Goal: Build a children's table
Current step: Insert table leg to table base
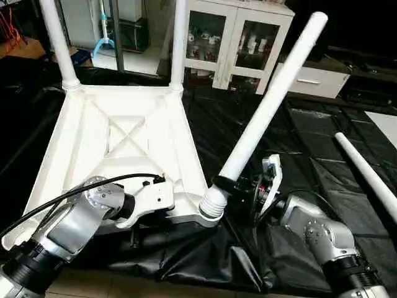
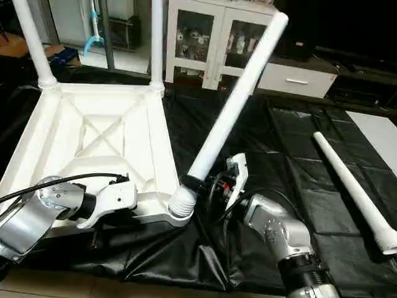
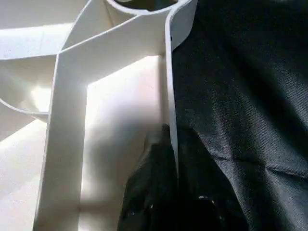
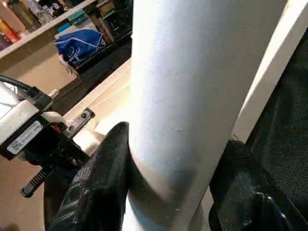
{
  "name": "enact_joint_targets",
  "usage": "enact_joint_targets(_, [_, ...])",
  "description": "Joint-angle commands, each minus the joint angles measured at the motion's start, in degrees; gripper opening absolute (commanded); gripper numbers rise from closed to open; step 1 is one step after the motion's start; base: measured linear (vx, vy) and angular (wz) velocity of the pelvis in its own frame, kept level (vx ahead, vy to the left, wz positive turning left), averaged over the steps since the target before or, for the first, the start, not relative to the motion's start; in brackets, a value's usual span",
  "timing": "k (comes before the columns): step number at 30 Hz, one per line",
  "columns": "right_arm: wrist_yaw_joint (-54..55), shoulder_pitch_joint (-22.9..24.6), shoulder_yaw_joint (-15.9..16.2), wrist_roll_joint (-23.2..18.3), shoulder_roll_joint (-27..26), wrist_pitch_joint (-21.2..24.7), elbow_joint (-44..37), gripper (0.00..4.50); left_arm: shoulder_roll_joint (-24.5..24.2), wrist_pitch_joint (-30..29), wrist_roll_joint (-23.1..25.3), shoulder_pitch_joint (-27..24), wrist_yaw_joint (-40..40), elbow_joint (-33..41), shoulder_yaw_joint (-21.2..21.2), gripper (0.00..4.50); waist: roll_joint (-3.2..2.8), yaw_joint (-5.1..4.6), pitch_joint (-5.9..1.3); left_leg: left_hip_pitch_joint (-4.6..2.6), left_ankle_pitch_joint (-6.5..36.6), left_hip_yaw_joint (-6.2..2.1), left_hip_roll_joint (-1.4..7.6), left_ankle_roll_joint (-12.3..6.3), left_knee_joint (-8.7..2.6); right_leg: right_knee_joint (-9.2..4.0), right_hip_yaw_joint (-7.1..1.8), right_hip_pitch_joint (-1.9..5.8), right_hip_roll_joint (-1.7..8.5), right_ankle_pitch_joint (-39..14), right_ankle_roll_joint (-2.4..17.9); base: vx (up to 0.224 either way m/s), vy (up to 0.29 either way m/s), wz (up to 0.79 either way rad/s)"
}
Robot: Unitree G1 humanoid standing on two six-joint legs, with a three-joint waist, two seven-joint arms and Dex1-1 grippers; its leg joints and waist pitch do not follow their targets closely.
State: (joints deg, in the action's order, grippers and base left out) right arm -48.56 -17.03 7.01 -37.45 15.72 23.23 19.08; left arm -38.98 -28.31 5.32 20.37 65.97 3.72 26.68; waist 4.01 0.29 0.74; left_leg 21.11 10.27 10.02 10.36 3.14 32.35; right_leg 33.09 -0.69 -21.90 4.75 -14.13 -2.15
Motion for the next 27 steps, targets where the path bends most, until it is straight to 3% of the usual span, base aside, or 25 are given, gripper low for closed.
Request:
enact_joint_targets(1, [2.53,0.92,-1.11,6.73,3.45,-3.68,0.88,1.86,-0.12,0.55,0.22,-0.99,1.36,0.05,2.50,0.00,-0.95,-0.09,-0.88,-1.35,30.24,-1.03,2.44,4.63,-5.17,-4.38,-0.64,-1.11,1.83,-18.20,6.96,0.000,0.000,0.00])
enact_joint_targets(12, [-3.45,0.88,1.47,8.55,4.34,-9.37,-6.36,1.86,0.04,0.91,0.04,-1.14,1.35,0.29,2.49,0.00,-0.75,0.33,-1.04,-1.18,25.49,-0.64,2.47,3.05,-4.91,-3.86,-0.67,-0.52,1.63,-13.76,7.89,0.000,0.000,0.00])
enact_joint_targets(14, [-5.31,1.09,3.27,11.77,5.86,-12.81,-7.25,1.86,-0.11,1.00,0.10,-1.13,1.45,0.27,2.46,0.00,-0.92,0.55,-0.99,-1.26,25.01,-0.47,2.50,2.68,-4.80,-3.91,-0.63,-0.61,1.61,-14.28,7.92,0.000,0.000,0.00])
enact_joint_targets(22, [-6.78,1.47,4.83,16.17,7.32,-17.71,-7.33,1.86,-0.32,0.96,0.05,-1.09,1.60,0.34,2.64,0.00,-0.84,1.04,-1.15,-0.92,21.30,-0.27,2.46,2.12,-4.62,-3.43,-0.60,-0.16,1.52,-11.07,8.64,0.000,0.000,0.00])
enact_joint_targets(27, [-9.07,2.36,7.49,19.86,8.61,-22.21,-7.75,1.86,-0.43,0.88,-0.05,-1.15,1.63,0.50,2.68,0.00,-0.78,1.05,-1.11,-0.87,21.65,-0.28,2.43,2.03,-4.57,-3.61,-0.59,-0.20,1.57,-13.14,8.06,0.000,0.000,0.00])
